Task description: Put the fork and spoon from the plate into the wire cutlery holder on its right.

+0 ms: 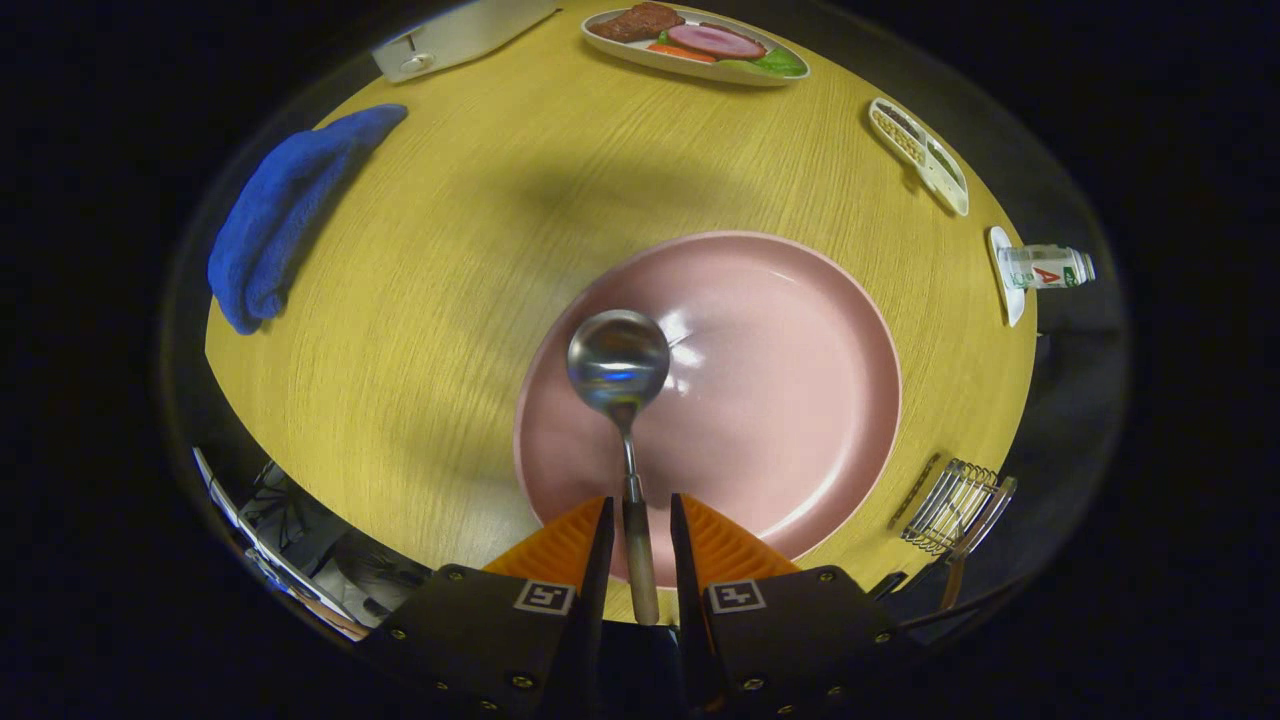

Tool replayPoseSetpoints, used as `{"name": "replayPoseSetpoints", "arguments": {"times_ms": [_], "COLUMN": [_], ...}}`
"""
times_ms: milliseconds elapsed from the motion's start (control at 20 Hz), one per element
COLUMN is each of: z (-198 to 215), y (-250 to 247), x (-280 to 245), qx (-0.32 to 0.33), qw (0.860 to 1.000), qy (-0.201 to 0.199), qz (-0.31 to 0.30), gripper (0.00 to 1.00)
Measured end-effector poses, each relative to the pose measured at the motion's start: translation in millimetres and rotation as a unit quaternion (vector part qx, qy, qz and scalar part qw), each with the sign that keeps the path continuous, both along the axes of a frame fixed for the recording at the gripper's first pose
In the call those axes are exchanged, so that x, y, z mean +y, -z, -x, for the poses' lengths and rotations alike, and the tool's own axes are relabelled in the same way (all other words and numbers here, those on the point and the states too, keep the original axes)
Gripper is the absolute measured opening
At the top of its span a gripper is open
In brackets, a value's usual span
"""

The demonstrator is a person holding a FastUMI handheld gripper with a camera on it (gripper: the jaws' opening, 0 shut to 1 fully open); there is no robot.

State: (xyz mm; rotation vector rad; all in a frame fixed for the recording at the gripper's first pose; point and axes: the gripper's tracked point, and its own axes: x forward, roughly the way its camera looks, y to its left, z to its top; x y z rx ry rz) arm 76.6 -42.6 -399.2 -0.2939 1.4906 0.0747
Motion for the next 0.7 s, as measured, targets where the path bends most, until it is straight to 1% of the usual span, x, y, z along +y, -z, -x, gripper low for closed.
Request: {"name": "replayPoseSetpoints", "arguments": {"times_ms": [150, 400, 450, 500, 600, 700], "z": [-4, -4, 3, -8, -7, -5], "y": [3, 9, 8, 9, 10, 10], "x": [0, 2, 2, 5, 3, 3], "qx": [-0.006, -0.007, -0.011, -0.012, -0.009, -0.010], "qw": [1.000, 1.000, 1.000, 1.000, 1.000, 0.999], "qy": [-0.002, 0.010, 0.009, 0.011, 0.013, 0.022], "qz": [-0.006, -0.017, -0.018, -0.026, -0.025, -0.025], "gripper": [0.34, 0.34, 0.34, 0.31, 0.18, 0.16]}}
